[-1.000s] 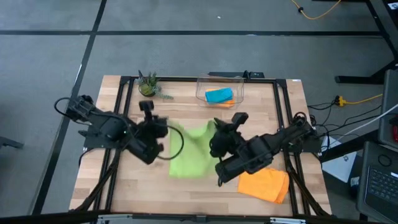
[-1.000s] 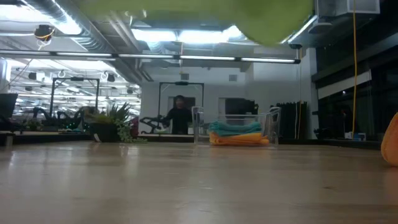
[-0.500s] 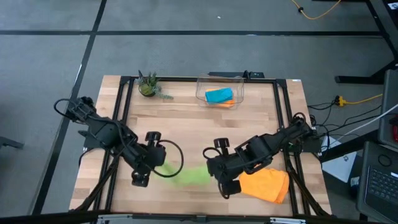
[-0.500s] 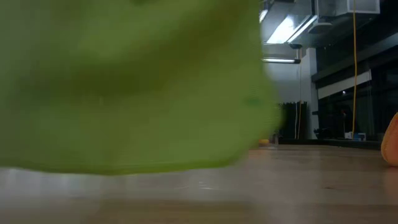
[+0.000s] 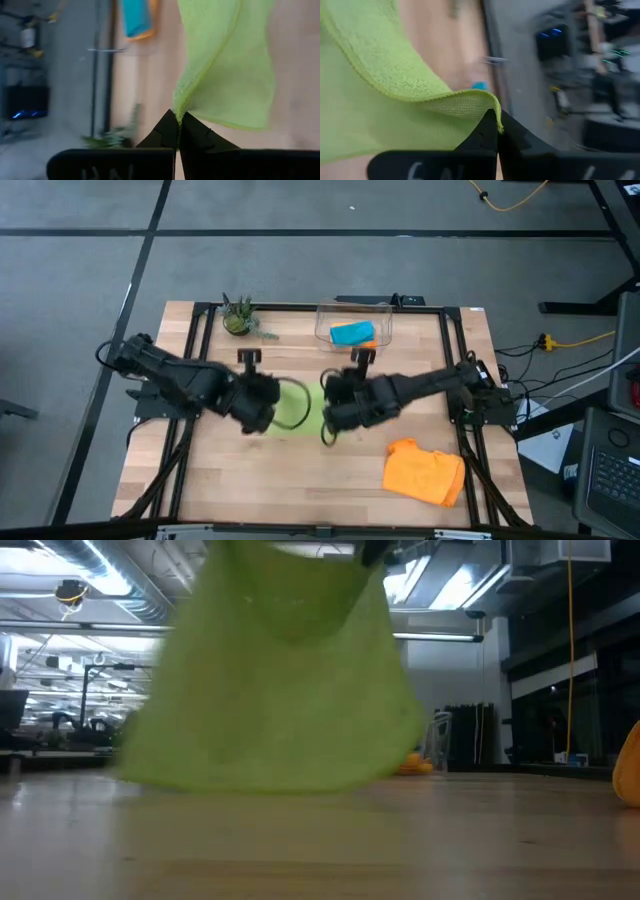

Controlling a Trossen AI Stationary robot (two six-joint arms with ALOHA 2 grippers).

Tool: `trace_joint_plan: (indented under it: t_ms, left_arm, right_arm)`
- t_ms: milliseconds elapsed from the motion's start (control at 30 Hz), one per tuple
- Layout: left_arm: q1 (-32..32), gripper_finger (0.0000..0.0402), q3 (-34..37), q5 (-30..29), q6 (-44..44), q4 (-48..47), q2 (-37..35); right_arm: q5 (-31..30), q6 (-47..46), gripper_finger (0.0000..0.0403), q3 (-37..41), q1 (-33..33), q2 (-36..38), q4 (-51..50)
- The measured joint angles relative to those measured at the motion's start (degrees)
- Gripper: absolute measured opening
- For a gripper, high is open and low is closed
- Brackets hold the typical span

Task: Fold microfiber towels
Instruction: Fold the green towel on the table

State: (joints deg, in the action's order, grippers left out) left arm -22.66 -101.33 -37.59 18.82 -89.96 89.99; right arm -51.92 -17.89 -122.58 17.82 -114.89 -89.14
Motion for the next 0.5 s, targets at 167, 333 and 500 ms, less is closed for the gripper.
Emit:
trace_joint_plan:
  t_ms: [167, 333, 500]
  left_arm:
    - [5.7, 0.0000, 0.7, -0.1, -2.0, 0.0, -1.0]
    - [6.9, 0.0000, 1.5, 16.7, -0.6, -0.1, -1.7]
    - [2.6, 0.0000, -1.3, 34.1, 5.2, 0.0, -1.7]
  right_arm:
    - [1.1, 0.6, 0.0000, -0.4, -2.1, 0.3, -0.8]
    - [12.7, 1.7, 0.0000, -0.4, -0.7, 0.4, -0.8]
    - [28.6, -2.2, 0.0000, -2.9, 3.5, 2.5, -0.9]
